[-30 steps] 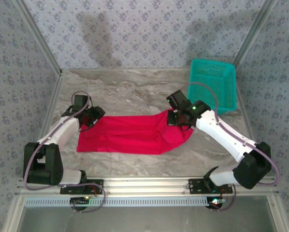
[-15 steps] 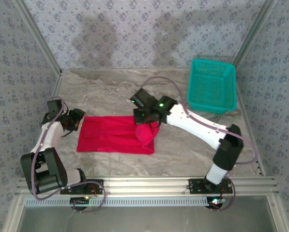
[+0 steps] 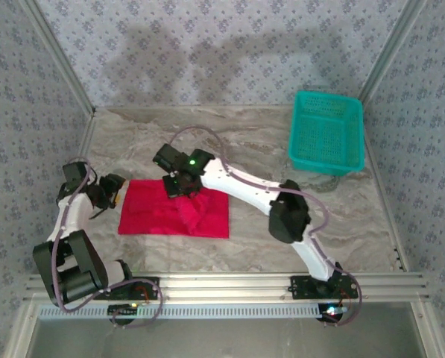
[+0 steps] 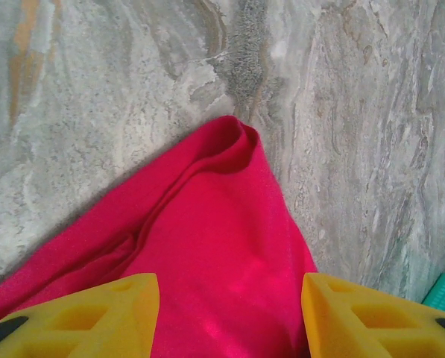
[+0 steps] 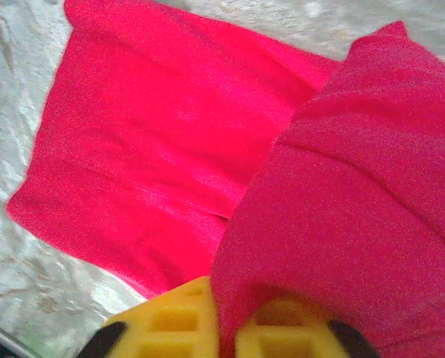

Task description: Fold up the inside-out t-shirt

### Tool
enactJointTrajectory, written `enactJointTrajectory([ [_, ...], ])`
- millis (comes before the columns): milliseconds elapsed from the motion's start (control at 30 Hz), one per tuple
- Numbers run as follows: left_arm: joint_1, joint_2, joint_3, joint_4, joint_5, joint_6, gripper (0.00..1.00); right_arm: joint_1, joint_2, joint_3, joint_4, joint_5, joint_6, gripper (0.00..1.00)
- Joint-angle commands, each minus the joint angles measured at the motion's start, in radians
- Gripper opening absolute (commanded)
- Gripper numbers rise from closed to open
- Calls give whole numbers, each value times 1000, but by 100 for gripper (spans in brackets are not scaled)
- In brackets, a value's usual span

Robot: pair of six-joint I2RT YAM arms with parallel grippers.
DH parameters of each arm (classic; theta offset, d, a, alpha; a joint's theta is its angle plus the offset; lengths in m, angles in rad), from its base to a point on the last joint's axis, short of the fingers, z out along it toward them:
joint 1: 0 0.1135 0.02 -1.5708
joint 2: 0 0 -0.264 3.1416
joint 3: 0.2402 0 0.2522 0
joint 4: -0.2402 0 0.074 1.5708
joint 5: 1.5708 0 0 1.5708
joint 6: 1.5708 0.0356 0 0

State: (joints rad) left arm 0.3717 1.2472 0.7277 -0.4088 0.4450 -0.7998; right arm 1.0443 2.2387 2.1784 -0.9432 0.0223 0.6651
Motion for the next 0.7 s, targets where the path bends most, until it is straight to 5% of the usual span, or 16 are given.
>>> enactJointTrajectory([
  [0,25,-40,-11,-27,19,40,53,41,98,260,-158,-77,25,33],
  [100,29,-66,-10,-30,-3,47,53,70,75,334,-172,-94,27,52],
  [300,-7,-116,-4,-21,-19,36,53,76,-188,-3,-81,-29,29,57],
  [433,-156,-151,14,-18,-48,20,53,13,-380,-387,62,-4,86,44],
  [600,-475,-149,59,-25,-161,-44,53,-108,-542,-777,251,-38,155,12],
  [667,-607,-132,65,4,-205,-86,53,-155,-578,-880,293,-38,184,7],
])
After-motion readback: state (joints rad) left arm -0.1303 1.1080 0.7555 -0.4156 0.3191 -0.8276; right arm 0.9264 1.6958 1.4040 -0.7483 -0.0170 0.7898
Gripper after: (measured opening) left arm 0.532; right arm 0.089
